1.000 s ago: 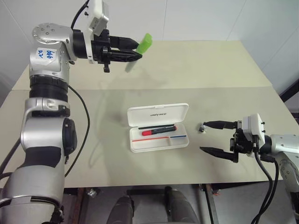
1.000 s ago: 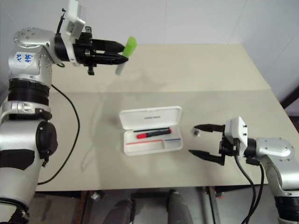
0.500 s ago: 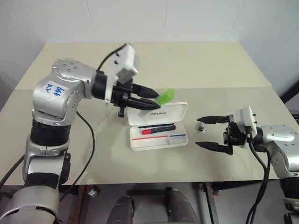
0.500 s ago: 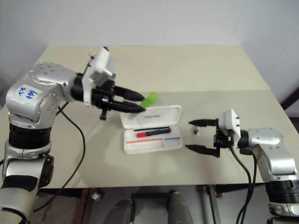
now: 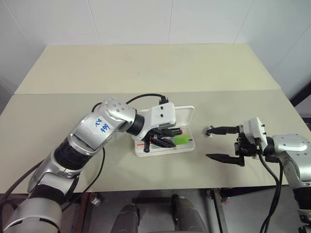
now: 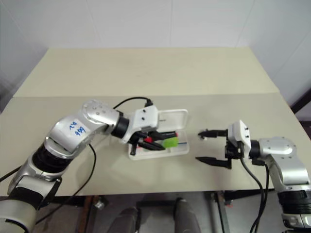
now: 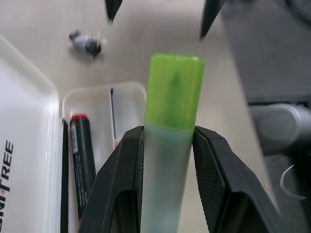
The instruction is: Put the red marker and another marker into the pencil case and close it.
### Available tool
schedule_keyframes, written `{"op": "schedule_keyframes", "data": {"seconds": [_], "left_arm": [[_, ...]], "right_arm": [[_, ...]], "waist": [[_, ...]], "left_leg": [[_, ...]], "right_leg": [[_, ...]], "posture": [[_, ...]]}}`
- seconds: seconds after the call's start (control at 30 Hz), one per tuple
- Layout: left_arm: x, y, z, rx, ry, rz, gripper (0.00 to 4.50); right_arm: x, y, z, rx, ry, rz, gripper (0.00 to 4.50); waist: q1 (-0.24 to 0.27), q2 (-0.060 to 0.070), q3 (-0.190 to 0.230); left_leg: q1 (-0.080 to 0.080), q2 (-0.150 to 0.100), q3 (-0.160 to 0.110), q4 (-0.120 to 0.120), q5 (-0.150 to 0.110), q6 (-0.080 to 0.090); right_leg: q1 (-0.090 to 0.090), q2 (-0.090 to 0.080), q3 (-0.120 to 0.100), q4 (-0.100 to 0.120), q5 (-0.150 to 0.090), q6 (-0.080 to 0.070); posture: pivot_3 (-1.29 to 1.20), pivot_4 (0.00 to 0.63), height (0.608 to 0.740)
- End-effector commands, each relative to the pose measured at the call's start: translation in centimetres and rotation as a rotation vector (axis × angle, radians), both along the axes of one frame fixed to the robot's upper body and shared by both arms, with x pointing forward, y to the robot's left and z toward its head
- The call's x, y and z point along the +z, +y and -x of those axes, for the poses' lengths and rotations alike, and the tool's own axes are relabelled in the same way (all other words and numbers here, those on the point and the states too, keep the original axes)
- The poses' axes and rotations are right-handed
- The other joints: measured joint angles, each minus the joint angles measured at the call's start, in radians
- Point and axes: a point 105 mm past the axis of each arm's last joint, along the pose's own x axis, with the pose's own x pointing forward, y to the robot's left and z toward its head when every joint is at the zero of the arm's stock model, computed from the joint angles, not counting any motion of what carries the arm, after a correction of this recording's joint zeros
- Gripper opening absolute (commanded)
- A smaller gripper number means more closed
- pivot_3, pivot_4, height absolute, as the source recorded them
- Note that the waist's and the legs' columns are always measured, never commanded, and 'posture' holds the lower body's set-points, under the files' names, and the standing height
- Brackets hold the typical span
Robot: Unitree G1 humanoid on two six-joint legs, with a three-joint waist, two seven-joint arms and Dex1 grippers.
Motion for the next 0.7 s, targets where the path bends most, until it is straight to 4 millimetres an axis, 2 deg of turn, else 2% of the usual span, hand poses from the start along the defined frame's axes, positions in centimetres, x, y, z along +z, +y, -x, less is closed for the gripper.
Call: {"op": "schedule_keyframes", "data": {"seconds": [0.03, 0.07, 0.53, 0.7], "left_arm": [[-0.1, -0.1, -0.9, 0.050, -0.052, -0.049, 1.19], [-0.3, -0.1, -1.1, 0.059, -0.053, -0.059, 1.19], [-1.8, 1.6, -2.3, 0.153, -0.027, -0.169, 1.19], [-2.2, 1.6, -2.2, 0.145, -0.020, -0.177, 1.19]], "right_arm": [[0.8, -0.9, 0.2, -0.018, -0.041, 0.019, 4.50], [0.8, -0.9, 0.2, -0.020, -0.042, 0.018, 4.50], [0.3, -0.4, 0.6, -0.045, -0.039, -0.001, 4.50], [0.3, -0.5, 0.7, -0.054, -0.038, -0.002, 4.50]], "waist": [[0.000, 0.000, 0.000], [0.000, 0.000, 0.000], [0.000, 0.000, 0.000], [0.001, 0.000, 0.000]], "left_leg": [[0.000, 0.000, 0.000, 0.000, 0.000, 0.000], [0.000, 0.000, 0.000, 0.001, 0.000, 0.000], [0.000, 0.000, 0.000, 0.001, 0.000, 0.000], [0.000, 0.000, 0.000, 0.001, 0.000, 0.000]], "right_leg": [[0.000, 0.000, 0.000, 0.000, -0.004, -0.007], [0.001, 0.000, 0.000, 0.000, -0.007, -0.012], [0.001, 0.000, 0.001, 0.001, -0.007, -0.012], [0.001, 0.000, 0.001, 0.001, -0.007, -0.012]], "posture": [[0.00, 0.150, 0.740], [0.00, 0.150, 0.740], [0.00, 0.150, 0.740], [0.00, 0.150, 0.740]]}}
